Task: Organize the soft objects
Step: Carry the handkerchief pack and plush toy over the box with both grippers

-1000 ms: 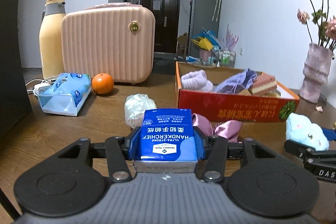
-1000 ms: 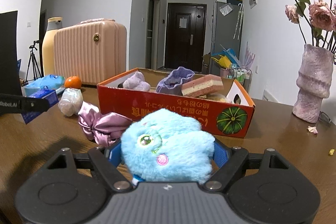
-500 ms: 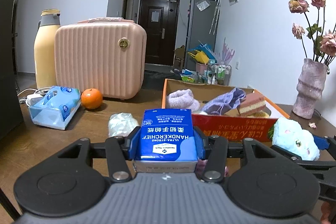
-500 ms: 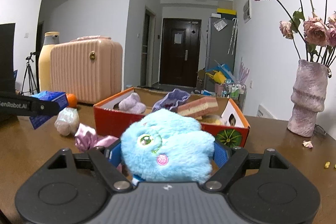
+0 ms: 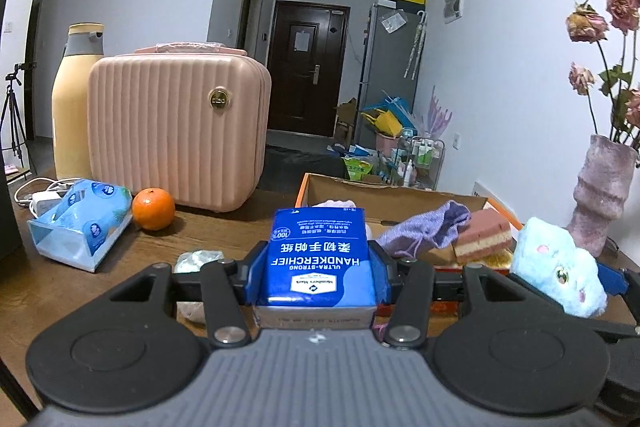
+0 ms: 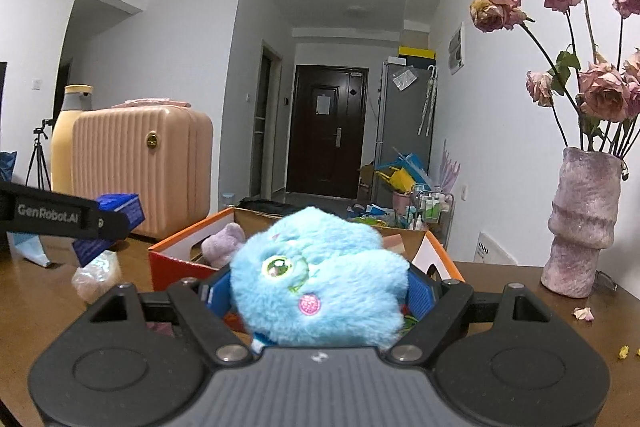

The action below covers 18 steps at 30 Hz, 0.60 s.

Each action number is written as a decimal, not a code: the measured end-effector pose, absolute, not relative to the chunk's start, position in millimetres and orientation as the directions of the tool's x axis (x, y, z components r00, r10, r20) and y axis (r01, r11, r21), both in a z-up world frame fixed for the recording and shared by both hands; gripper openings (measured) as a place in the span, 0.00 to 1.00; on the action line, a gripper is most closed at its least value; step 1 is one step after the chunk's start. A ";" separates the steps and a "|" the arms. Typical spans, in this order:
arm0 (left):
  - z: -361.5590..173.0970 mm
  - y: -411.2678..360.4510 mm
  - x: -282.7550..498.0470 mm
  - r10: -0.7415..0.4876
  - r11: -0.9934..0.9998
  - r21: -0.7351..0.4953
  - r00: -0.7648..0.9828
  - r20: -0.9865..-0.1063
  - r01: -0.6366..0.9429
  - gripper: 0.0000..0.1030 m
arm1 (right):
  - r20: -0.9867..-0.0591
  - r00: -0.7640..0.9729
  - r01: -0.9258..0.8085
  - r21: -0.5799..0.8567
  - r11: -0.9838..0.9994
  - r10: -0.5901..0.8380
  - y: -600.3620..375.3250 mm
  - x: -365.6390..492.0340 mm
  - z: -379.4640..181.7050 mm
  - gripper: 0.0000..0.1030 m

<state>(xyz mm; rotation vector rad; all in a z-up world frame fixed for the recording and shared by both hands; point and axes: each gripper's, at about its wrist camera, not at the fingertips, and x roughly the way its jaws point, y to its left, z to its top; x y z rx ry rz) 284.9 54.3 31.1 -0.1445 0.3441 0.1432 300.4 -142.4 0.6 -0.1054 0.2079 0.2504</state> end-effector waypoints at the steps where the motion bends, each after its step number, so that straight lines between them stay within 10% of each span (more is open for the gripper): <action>1: 30.9 53.8 288.8 0.117 0.979 -0.119 0.931 -0.345 -0.167 0.50 | -0.215 0.948 -0.255 -0.077 0.964 0.234 -141.8 303.6 0.7 0.80; 18: 32.8 43.8 348.2 0.123 0.975 -0.134 0.938 -0.325 -0.175 0.50 | -0.182 0.958 -0.234 -0.060 0.970 0.220 -134.3 355.4 -1.1 0.80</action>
